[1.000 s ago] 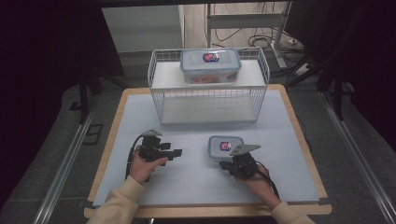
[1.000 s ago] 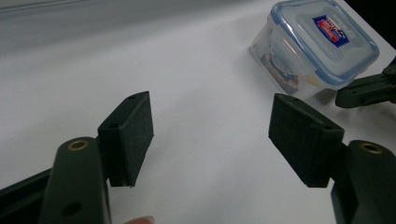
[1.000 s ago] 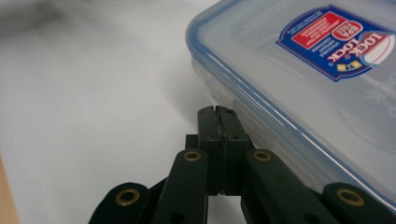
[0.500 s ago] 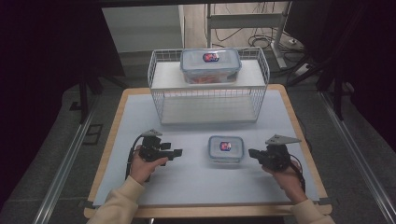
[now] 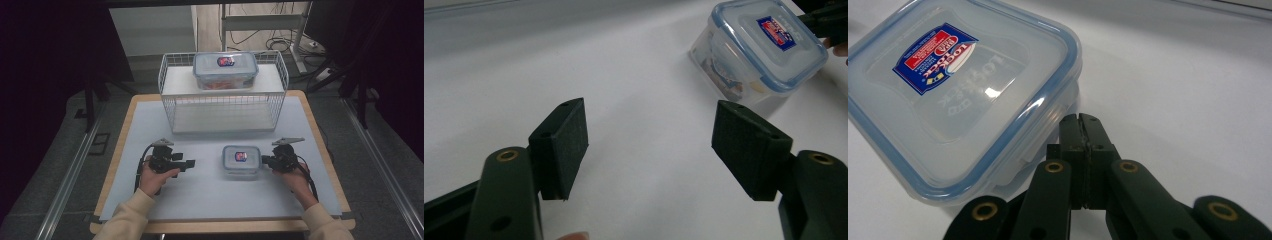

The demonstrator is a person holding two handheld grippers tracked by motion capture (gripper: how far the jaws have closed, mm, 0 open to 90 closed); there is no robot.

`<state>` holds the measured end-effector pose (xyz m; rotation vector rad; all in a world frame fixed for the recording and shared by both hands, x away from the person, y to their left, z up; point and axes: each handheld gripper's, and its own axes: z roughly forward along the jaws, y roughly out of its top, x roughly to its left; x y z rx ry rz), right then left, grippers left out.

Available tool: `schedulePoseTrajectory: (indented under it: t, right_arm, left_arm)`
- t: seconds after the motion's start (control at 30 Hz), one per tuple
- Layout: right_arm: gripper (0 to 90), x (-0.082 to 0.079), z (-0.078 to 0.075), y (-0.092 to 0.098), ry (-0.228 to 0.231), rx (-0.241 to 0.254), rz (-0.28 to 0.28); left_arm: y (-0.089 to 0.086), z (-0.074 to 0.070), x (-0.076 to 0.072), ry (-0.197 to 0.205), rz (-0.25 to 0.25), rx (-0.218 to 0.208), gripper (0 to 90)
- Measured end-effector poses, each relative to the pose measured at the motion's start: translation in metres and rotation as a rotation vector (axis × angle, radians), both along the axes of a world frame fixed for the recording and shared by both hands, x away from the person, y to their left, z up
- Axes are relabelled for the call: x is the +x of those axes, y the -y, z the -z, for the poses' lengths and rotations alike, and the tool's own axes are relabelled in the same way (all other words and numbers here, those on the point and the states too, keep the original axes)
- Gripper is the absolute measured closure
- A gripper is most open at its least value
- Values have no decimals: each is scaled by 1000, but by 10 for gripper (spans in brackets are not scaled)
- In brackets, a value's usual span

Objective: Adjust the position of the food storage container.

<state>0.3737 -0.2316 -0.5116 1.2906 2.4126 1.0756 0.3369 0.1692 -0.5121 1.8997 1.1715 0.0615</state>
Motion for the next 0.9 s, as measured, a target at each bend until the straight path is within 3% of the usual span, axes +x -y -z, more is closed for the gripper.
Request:
schedulePoseTrajectory:
  t: [0.47,0.73,0.9]
  right_arm:
    - [895,6,4,-23,-2,5,-50]
    - [893,2,-3,-16,20,13,-39]
    - [863,0,-9,-4,22,48,-37]
  left_arm:
    - [-1,1,0,0,-1,4,302]
    - [-1,0,0,1,-6,-2,302]
    - [-1,-1,0,-10,-21,-19,289]
